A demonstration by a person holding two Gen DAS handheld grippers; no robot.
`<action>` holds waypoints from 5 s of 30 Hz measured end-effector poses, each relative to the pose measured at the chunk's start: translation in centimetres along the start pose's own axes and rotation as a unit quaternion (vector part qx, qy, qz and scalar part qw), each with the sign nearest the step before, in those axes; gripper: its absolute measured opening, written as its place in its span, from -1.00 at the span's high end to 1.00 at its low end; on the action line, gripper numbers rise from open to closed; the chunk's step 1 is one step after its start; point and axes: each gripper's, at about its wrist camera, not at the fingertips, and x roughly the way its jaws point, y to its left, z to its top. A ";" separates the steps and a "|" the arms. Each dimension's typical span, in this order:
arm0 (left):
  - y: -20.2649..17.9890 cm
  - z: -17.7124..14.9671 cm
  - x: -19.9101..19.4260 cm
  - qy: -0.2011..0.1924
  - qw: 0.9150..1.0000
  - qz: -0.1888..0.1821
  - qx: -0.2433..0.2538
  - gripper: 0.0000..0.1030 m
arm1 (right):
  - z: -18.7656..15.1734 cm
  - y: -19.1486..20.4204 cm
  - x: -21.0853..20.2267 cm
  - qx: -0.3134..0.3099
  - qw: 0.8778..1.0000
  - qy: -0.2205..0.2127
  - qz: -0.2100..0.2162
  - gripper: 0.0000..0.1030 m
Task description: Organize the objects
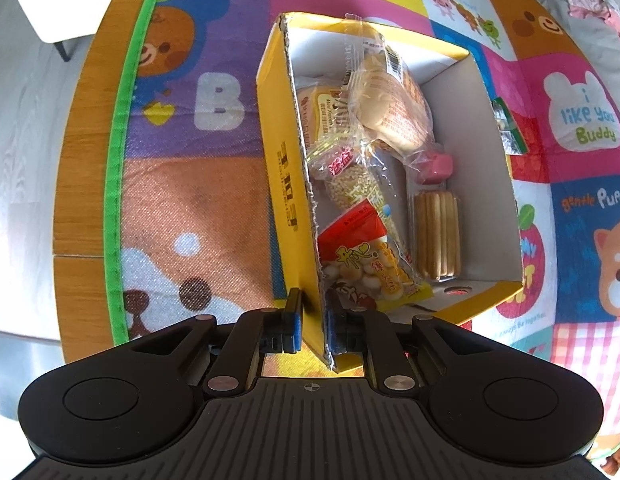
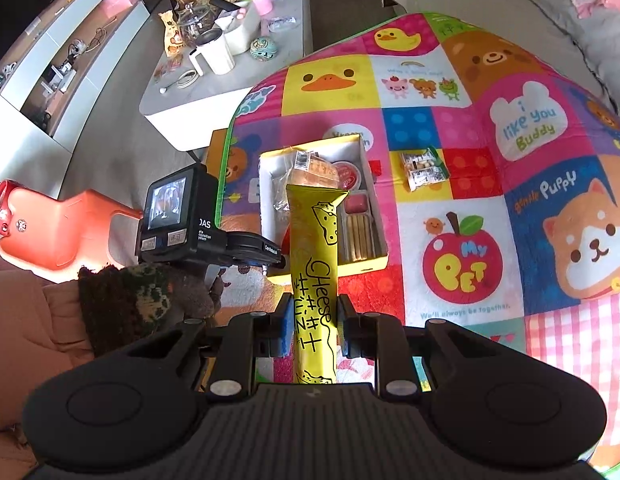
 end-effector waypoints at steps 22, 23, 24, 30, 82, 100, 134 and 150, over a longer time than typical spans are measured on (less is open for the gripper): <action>0.7 0.1 -0.2 0.008 1.000 -0.009 -0.025 0.73 | 8.5 -3.0 12.1 0.135 0.989 0.052 0.042 0.59; 0.7 0.1 -0.1 0.008 1.000 -0.008 -0.027 0.73 | 8.8 -2.9 12.6 0.122 0.991 0.051 0.033 0.59; 0.6 0.1 -0.1 0.007 1.000 -0.007 -0.027 0.73 | 9.0 -2.7 13.1 0.108 0.993 0.051 0.024 0.58; 0.8 0.0 -0.2 0.005 0.999 -0.010 -0.036 0.73 | 9.8 -3.9 13.7 0.086 0.995 0.046 0.011 0.32; -0.2 0.1 0.5 -0.022 0.997 0.030 -0.073 0.76 | 6.5 -23.2 23.8 0.327 0.935 0.124 -0.057 -0.17; -0.2 -0.1 0.4 -0.022 0.999 0.028 -0.034 0.75 | -0.4 -8.8 3.1 0.024 0.995 0.087 0.033 -0.16; 1.0 0.2 0.7 -0.002 1.000 -0.004 -0.022 0.70 | 2.8 -0.3 2.8 0.010 0.996 0.062 0.056 -0.16; 1.9 0.8 0.9 0.020 0.999 -0.035 0.006 0.64 | -6.4 1.3 18.9 -0.028 0.993 0.100 0.055 -0.38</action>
